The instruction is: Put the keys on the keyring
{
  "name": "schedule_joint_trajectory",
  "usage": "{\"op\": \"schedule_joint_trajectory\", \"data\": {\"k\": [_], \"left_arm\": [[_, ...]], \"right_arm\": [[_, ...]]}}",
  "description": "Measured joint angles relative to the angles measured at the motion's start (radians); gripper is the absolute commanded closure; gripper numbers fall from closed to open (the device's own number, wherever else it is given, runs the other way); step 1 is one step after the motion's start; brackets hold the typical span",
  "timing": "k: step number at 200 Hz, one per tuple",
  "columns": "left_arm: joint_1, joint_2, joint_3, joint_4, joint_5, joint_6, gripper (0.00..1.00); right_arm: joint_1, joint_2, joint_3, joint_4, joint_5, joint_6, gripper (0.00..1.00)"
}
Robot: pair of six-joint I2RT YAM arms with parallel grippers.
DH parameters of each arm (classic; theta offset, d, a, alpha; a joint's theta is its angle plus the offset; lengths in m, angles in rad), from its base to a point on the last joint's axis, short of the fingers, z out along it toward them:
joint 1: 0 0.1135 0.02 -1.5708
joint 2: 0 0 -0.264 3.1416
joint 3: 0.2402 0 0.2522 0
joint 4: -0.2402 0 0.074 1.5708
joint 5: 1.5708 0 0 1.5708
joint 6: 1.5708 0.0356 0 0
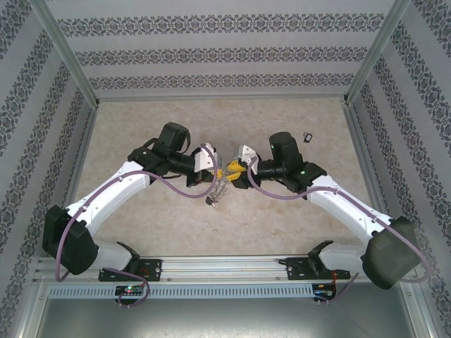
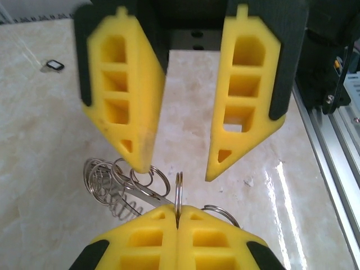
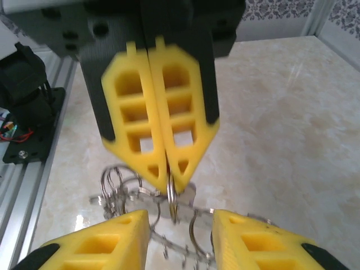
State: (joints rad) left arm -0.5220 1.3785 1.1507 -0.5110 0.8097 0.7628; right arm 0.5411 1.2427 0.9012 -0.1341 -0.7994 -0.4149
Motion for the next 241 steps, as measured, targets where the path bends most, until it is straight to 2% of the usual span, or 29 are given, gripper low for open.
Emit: {"op": "schedule_joint_trajectory", "data": {"k": [27, 80, 193, 208, 227, 241], "left_arm": [[-0.009, 0.014, 0.0, -0.021, -0.023, 0.023, 1.0], [-0.014, 0.015, 0.0, -0.026, -0.025, 0.028, 1.0], [-0.013, 0.02, 0.017, -0.025, -0.002, 0.019, 1.0], [-0.013, 0.021, 0.017, -0.025, 0.0, 0.016, 1.0], [-0.011, 0.021, 0.017, -0.029, 0.002, 0.015, 1.0], [-0.007, 0.021, 0.017, -0.033, 0.001, 0.011, 1.0]], "right_arm": [[0.0, 0.015, 0.024, -0.006, -0.02, 0.0, 0.69], [0.0, 0.048, 0.038, -0.021, -0.032, 0.0, 0.67], [0.013, 0.06, 0.038, -0.035, -0.044, 0.0, 0.69], [0.013, 0.061, 0.038, -0.035, -0.051, 0.001, 0.77], [0.013, 0.063, 0.038, -0.035, -0.051, 0.002, 1.0], [0.011, 0.066, 0.038, -0.037, -0.059, 0.005, 1.0]]}}
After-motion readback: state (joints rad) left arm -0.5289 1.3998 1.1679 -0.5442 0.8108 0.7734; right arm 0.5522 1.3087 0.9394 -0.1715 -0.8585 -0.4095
